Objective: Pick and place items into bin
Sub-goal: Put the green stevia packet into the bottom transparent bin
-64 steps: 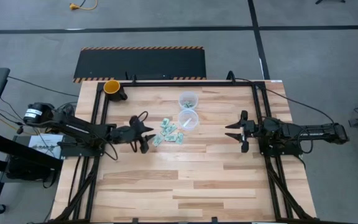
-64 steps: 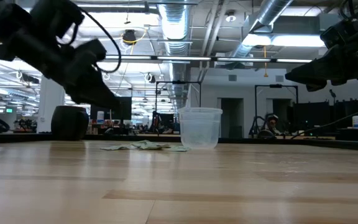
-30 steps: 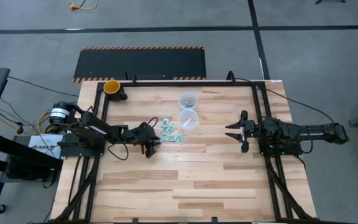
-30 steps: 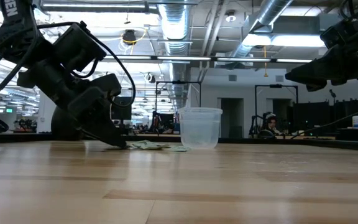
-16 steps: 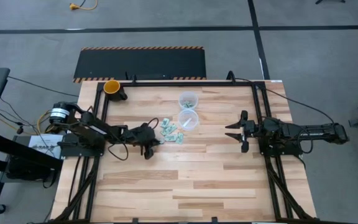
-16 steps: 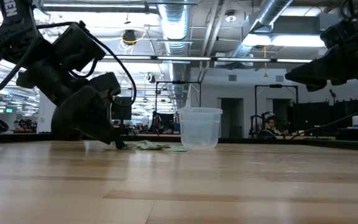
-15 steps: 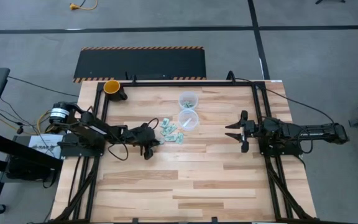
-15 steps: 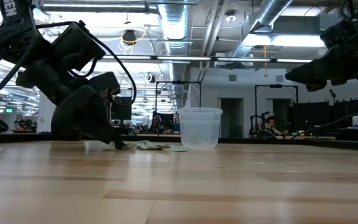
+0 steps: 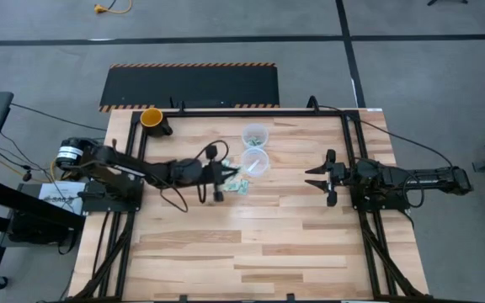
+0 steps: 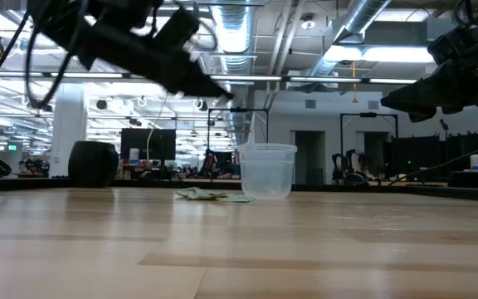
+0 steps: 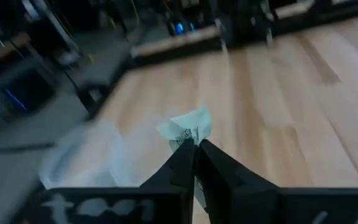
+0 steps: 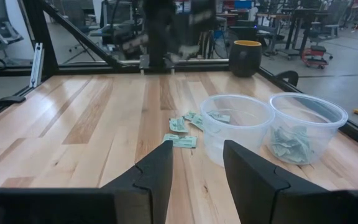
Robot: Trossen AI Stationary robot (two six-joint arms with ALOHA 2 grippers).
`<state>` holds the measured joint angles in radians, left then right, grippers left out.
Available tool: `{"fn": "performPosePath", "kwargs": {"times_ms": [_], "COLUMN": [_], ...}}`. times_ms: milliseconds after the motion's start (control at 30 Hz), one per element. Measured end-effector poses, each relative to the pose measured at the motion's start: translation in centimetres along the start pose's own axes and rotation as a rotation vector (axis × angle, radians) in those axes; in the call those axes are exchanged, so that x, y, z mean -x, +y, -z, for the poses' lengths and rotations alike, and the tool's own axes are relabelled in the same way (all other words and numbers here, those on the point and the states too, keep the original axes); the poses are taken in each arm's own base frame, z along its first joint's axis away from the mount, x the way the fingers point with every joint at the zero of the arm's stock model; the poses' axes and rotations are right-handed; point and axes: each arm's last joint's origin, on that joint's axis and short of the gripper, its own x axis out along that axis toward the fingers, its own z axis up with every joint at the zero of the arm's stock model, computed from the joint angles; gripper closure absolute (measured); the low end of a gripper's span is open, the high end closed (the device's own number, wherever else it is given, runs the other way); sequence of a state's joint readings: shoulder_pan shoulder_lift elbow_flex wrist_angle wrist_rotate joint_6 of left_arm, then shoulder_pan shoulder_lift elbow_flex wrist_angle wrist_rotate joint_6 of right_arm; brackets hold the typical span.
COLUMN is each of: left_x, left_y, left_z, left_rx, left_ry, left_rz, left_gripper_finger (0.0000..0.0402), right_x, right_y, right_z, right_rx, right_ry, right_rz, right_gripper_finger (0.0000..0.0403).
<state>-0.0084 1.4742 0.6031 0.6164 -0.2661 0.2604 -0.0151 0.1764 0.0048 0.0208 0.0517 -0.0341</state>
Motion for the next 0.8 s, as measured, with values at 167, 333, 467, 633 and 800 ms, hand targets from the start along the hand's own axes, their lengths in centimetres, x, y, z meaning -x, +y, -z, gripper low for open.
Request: {"fn": "performPosePath", "kwargs": {"times_ms": [167,333,467,633,800], "left_x": [-0.9,-1.4,-2.1,-4.3,-6.0], "left_y": [1.5,3.5,4.4,3.9,3.4], "left_z": [-2.4,-2.4,-1.8,0.1,1.2], "left_rx": [-0.03,0.026,0.112,0.138,0.142], "left_ry": [-0.074,-0.1,-0.126,-0.146,-0.118], "left_rz": [-0.025,0.015,0.069,0.084,0.064], "left_gripper_finger": [0.0396,0.0395,0.0395,0.0395,0.0395], "right_x": [0.0,0.0,0.0,0.0,0.0], "right_y": [0.0,0.0,0.0,0.0,0.0], "right_z": [0.0,0.0,0.0,0.0,0.0], "right_rx": [0.0,0.0,0.0,0.0,0.0], "right_ry": [0.0,0.0,0.0,-0.001,-0.001], "right_rz": [0.0,0.0,0.0,0.0,0.0], "right_gripper_finger": [0.0266,0.0268,0.0269,0.0268,0.027]}}
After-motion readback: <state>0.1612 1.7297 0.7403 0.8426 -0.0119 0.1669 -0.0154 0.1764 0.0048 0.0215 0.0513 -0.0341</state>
